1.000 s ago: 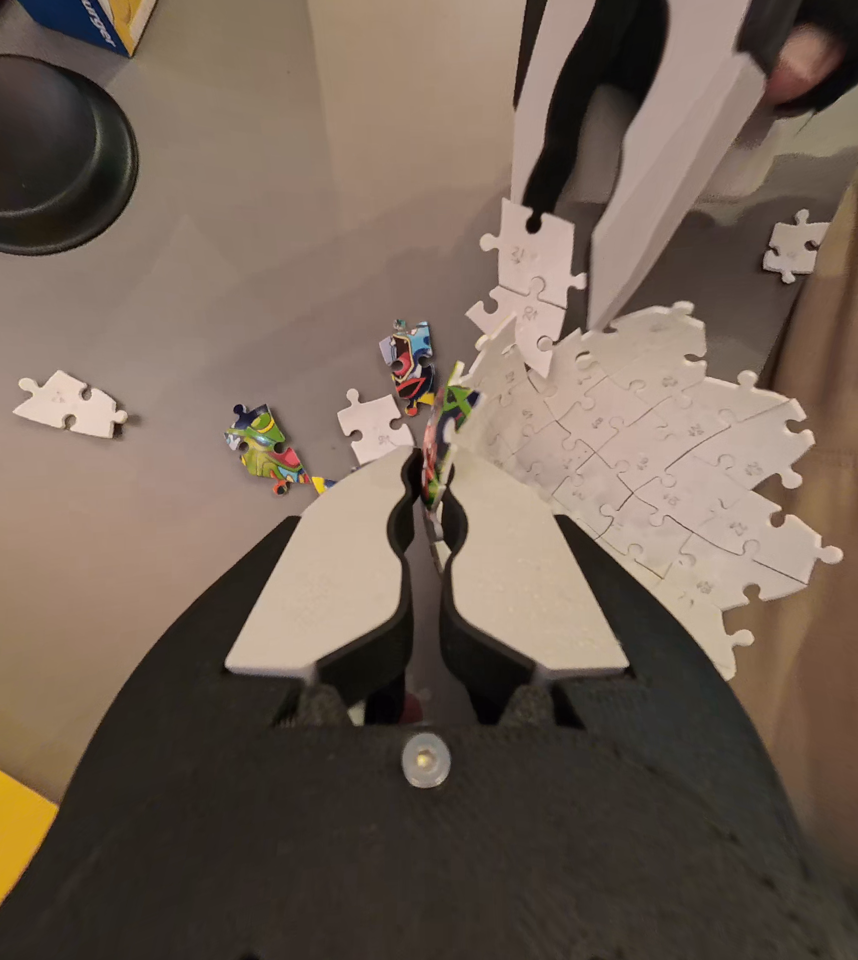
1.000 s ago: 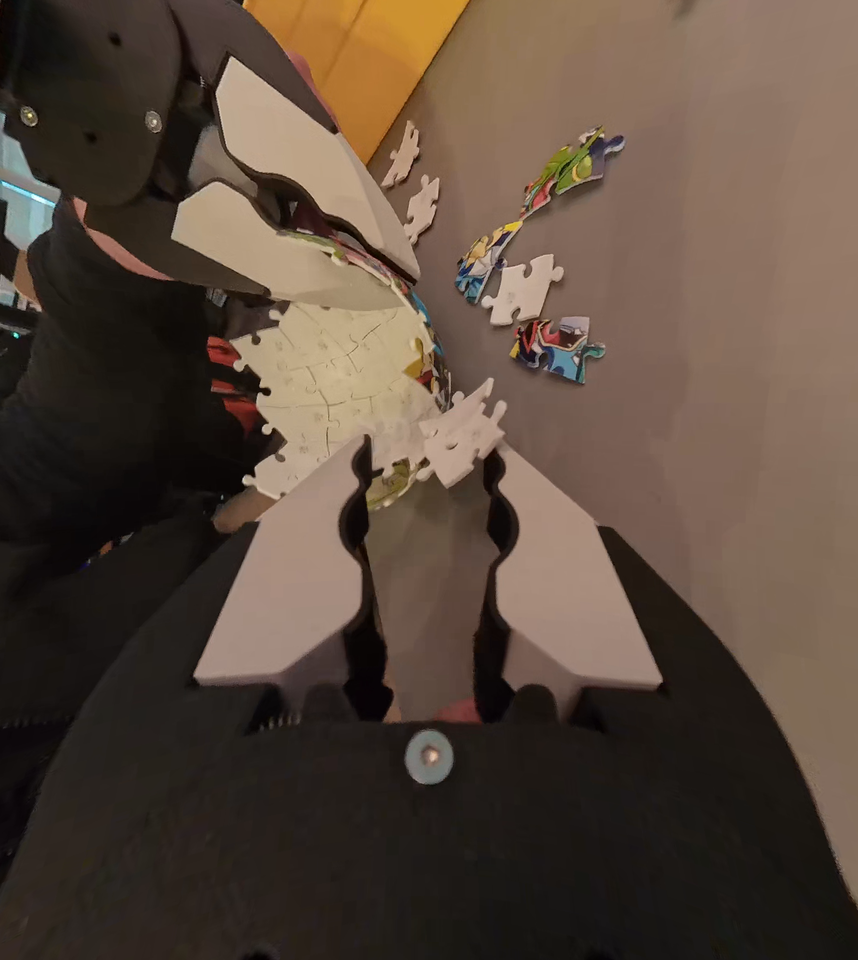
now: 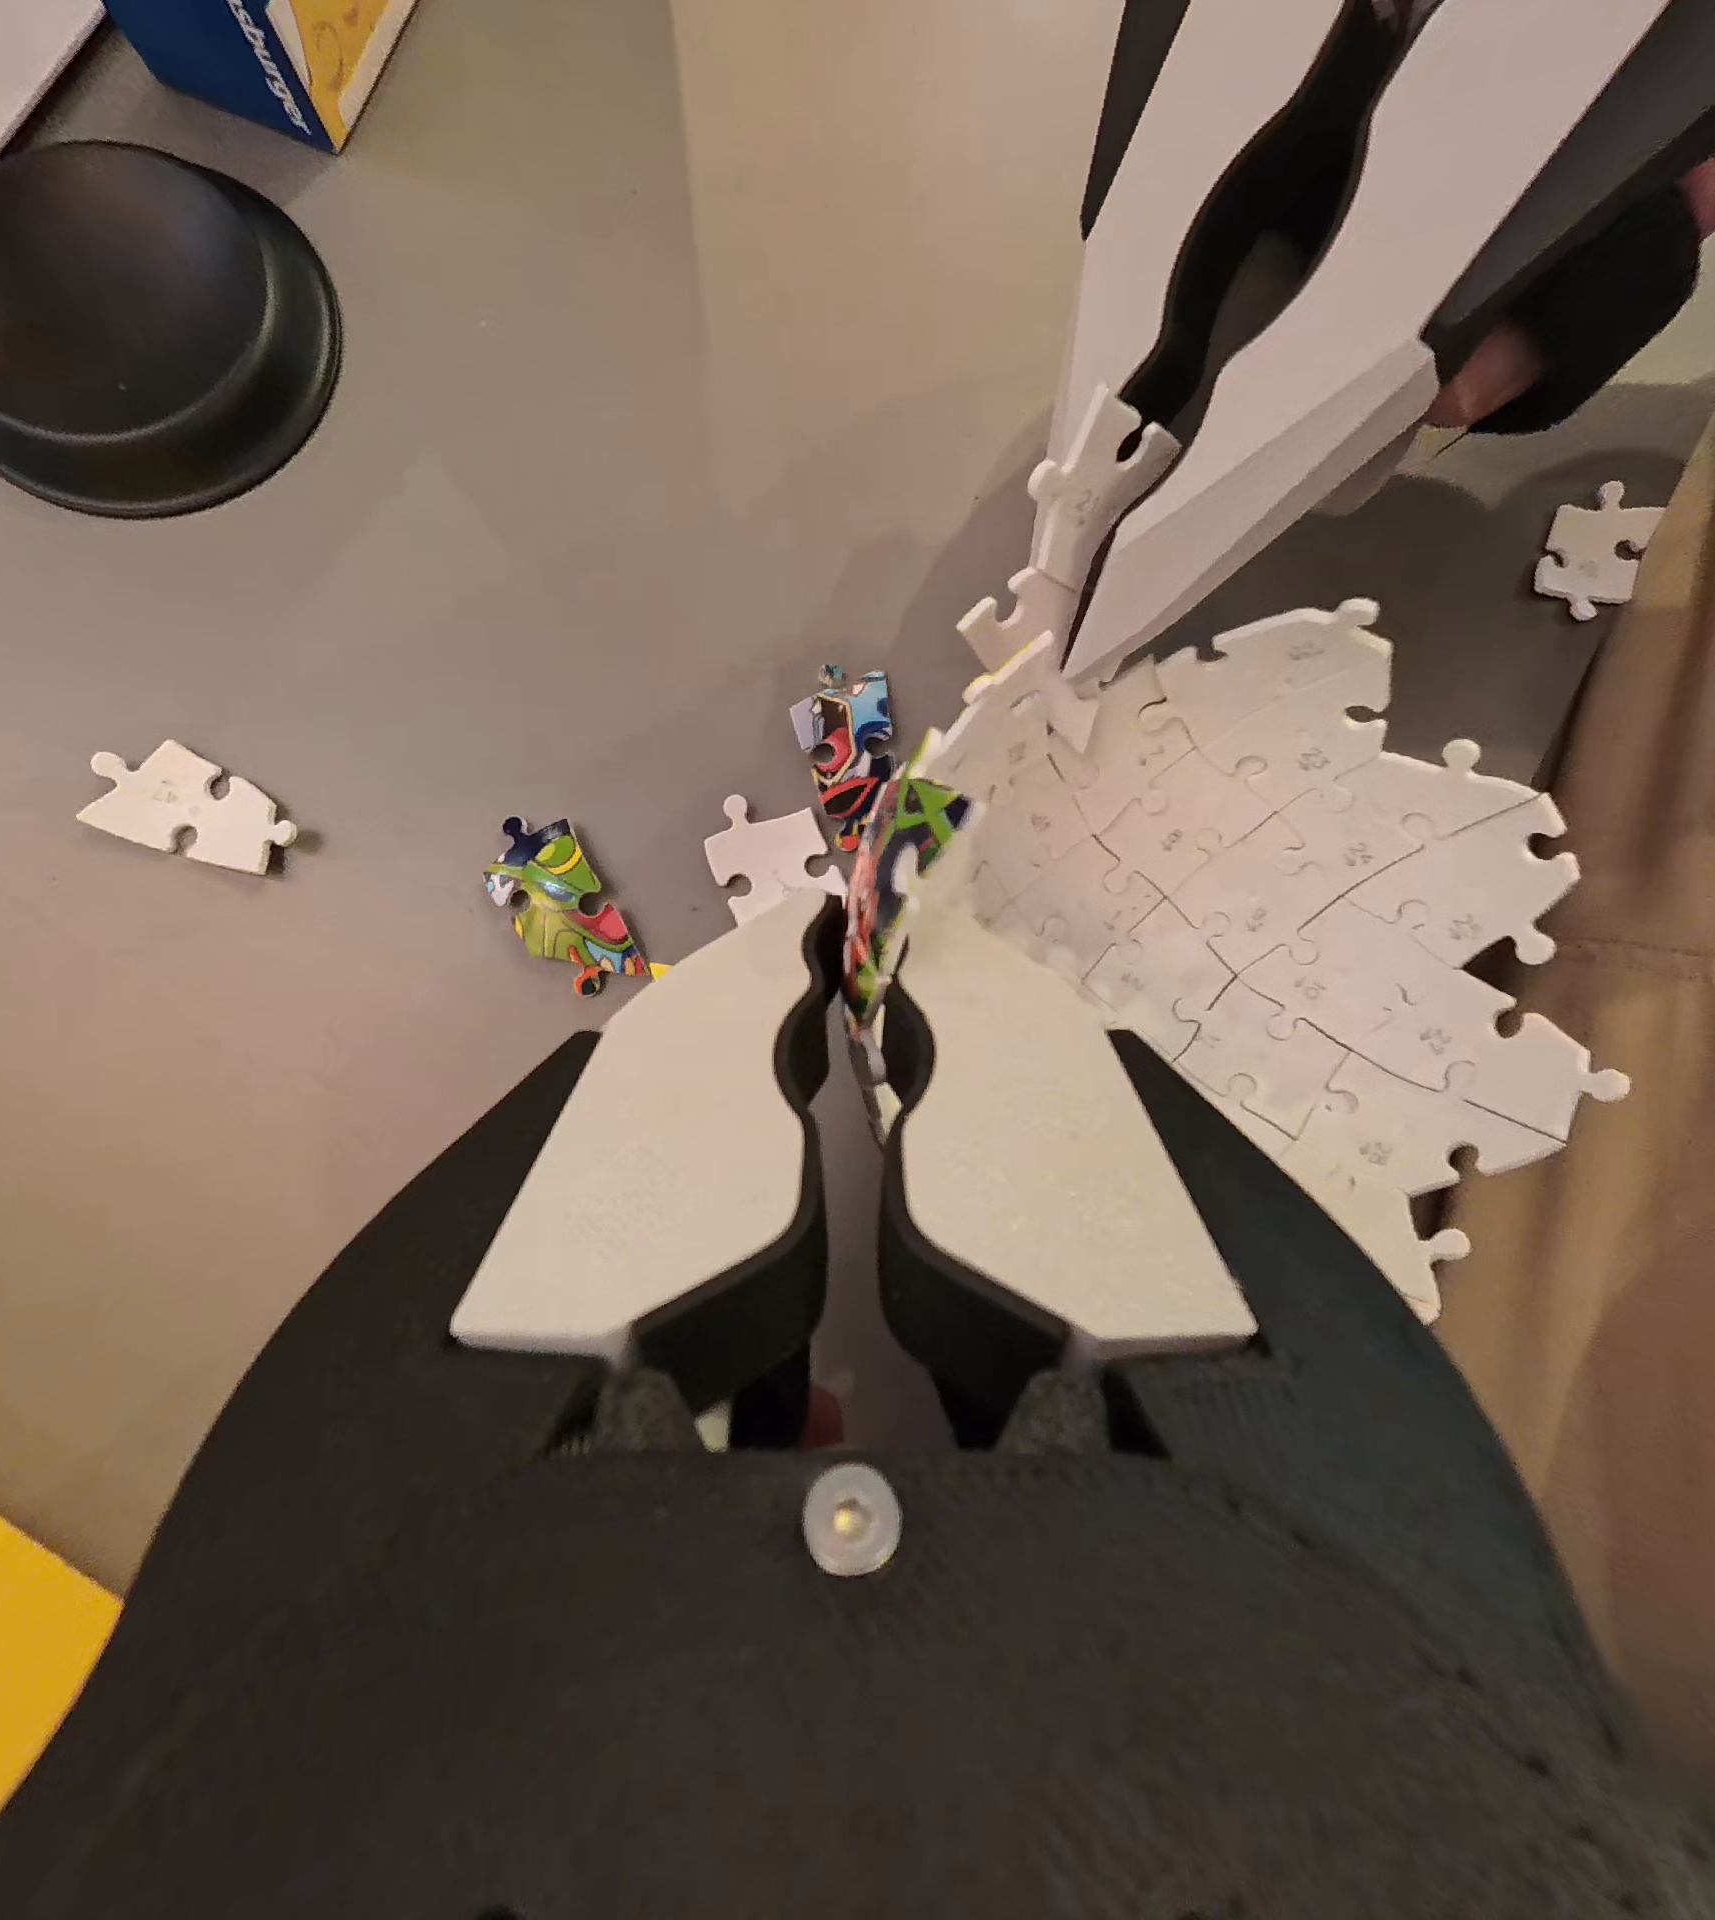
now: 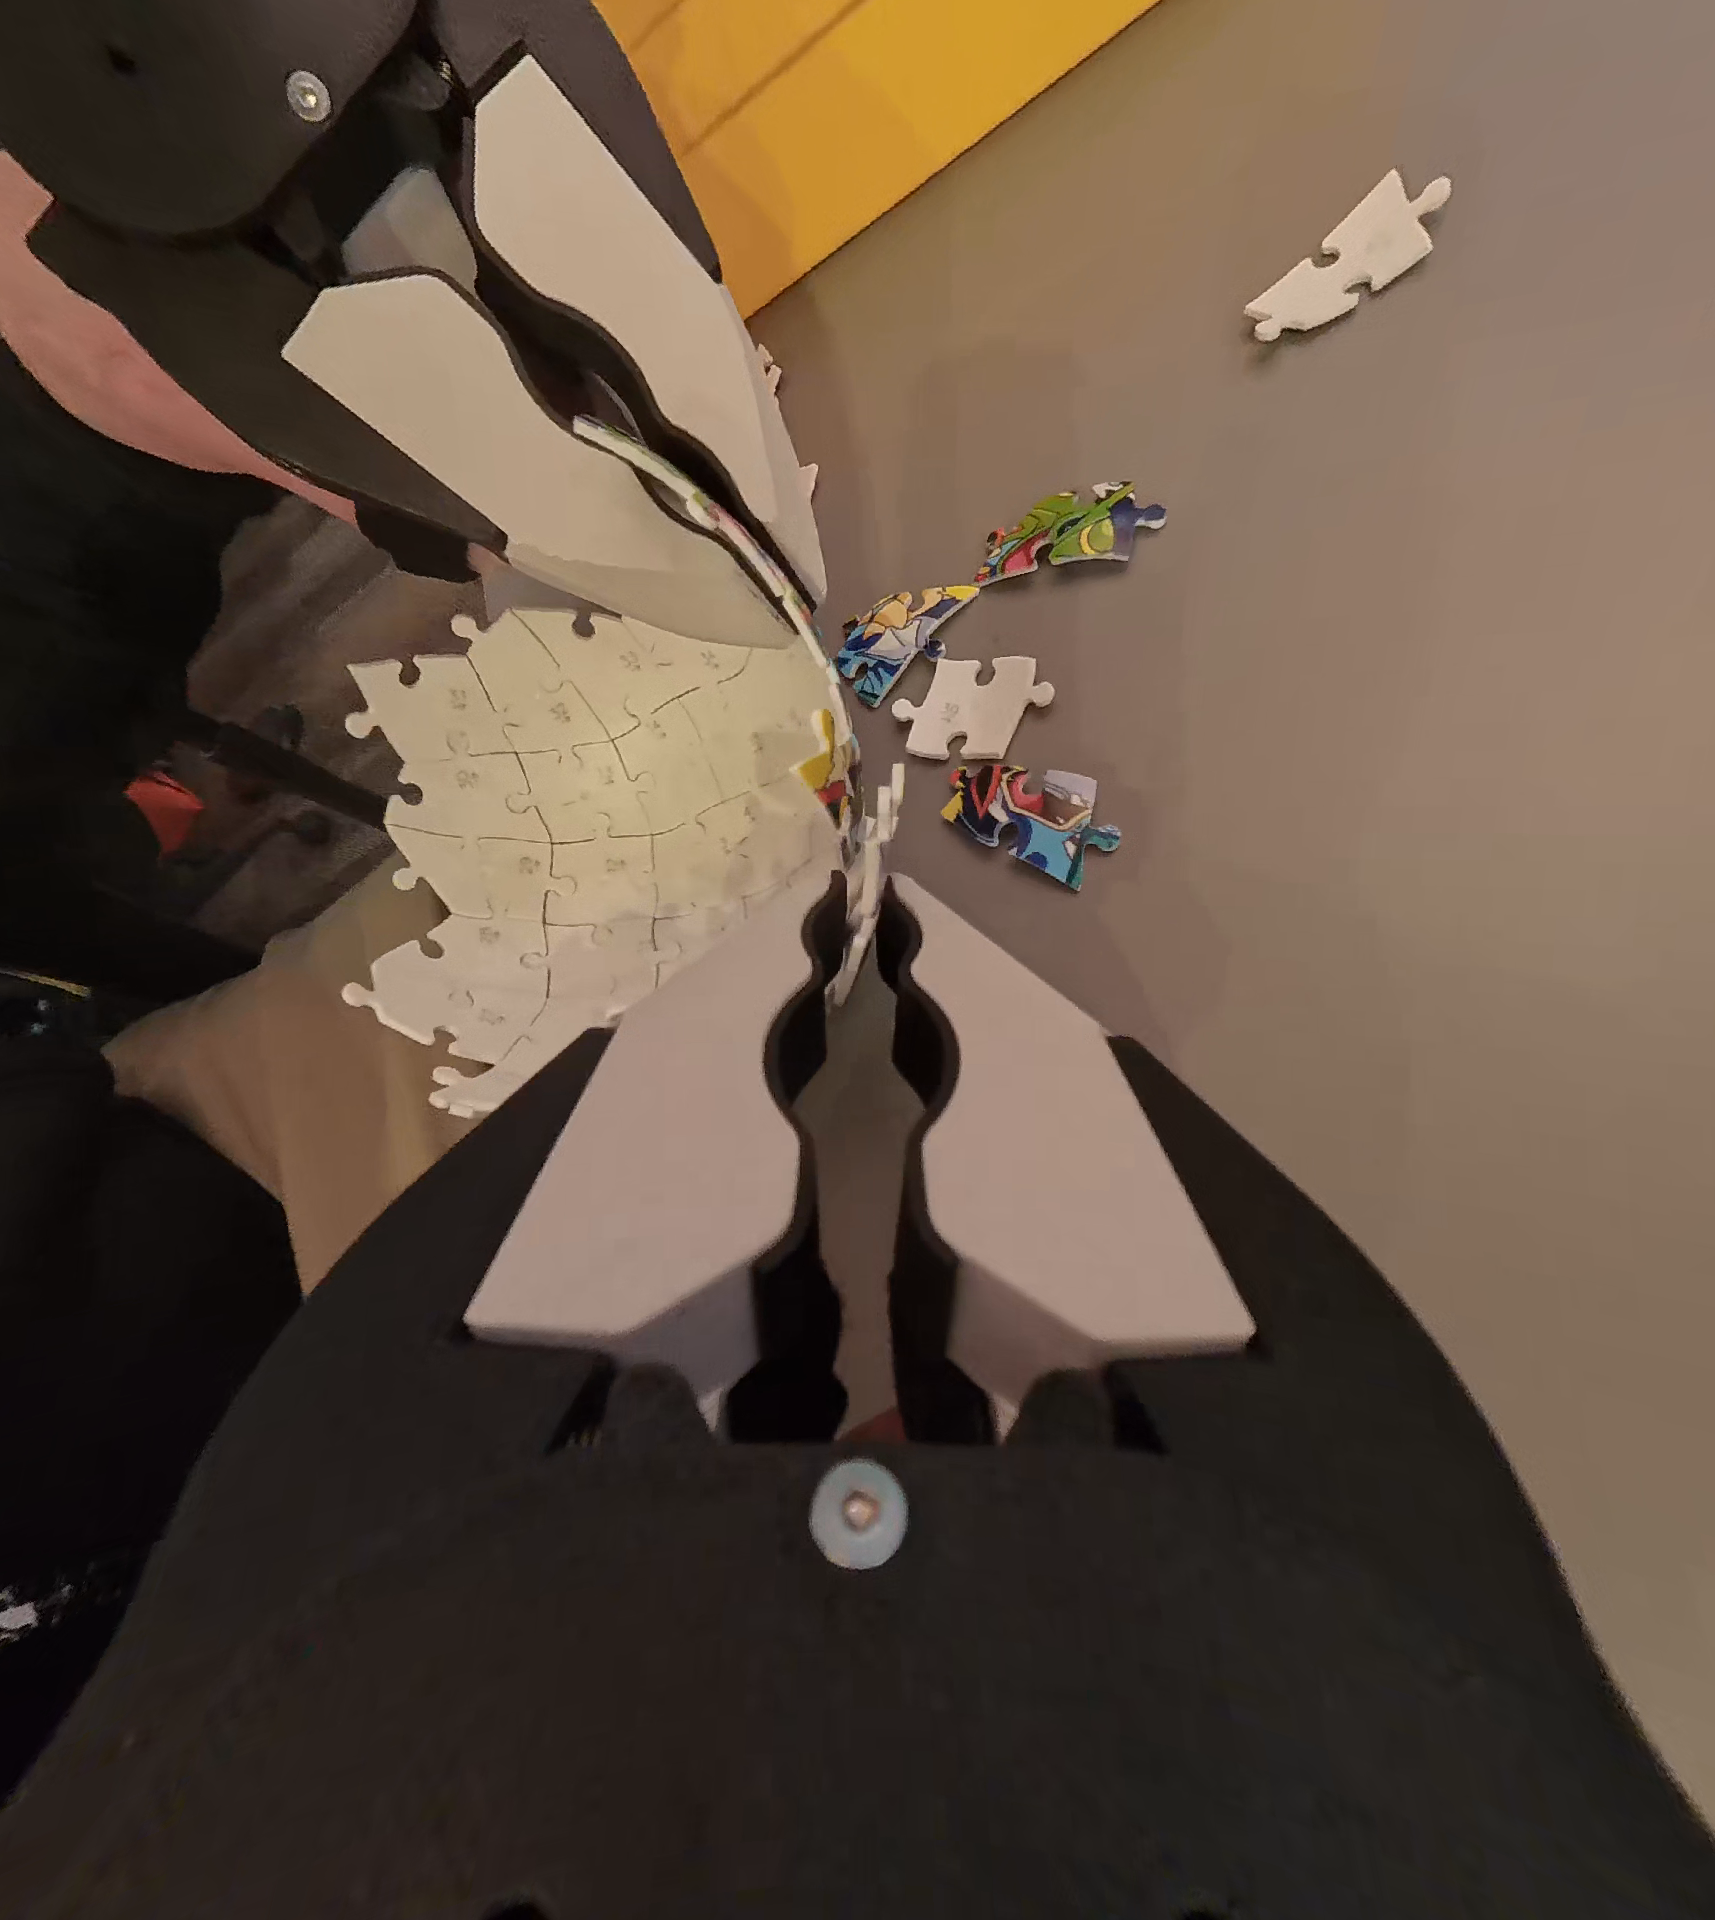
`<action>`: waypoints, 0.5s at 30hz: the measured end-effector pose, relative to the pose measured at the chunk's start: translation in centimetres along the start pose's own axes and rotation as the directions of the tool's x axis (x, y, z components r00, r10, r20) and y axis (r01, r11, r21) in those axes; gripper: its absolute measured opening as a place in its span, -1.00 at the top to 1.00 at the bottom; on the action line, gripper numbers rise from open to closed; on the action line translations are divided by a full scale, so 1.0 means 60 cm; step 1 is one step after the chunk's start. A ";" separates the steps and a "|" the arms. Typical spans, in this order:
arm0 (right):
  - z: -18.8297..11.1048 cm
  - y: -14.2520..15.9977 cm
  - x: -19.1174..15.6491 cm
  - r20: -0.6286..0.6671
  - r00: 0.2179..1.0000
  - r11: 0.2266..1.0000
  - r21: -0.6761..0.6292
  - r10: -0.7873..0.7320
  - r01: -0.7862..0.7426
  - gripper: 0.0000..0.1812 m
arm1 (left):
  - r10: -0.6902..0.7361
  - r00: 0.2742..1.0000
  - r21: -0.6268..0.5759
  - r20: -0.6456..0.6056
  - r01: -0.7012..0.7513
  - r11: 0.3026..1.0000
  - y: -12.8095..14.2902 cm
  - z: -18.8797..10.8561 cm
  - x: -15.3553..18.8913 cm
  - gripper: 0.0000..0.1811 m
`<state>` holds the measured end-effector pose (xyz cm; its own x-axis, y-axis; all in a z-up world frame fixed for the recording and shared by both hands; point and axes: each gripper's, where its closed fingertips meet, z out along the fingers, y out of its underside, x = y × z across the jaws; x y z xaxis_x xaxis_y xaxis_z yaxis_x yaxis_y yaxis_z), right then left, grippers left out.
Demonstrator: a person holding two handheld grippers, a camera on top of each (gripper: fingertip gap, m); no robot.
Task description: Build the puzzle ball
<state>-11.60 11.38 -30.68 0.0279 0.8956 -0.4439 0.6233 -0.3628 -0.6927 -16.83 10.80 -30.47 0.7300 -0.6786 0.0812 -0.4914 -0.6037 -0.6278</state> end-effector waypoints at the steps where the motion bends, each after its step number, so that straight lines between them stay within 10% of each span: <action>1: 0.000 -0.001 0.001 -0.014 1.000 1.000 0.000 -0.020 0.020 0.96 | 0.001 1.000 -0.002 0.005 -0.001 1.000 0.000 0.000 -0.001 0.96; 15: -0.007 -0.006 0.003 -0.137 0.971 0.980 0.015 -0.195 0.199 0.97 | -0.022 1.000 0.000 -0.009 0.022 1.000 0.001 0.003 0.000 0.96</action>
<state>-11.52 11.79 -30.29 0.0126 0.9758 -0.2184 0.6048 -0.1814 -0.7755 -16.80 10.84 -30.65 0.7362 -0.6690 0.1021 -0.4751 -0.6185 -0.6259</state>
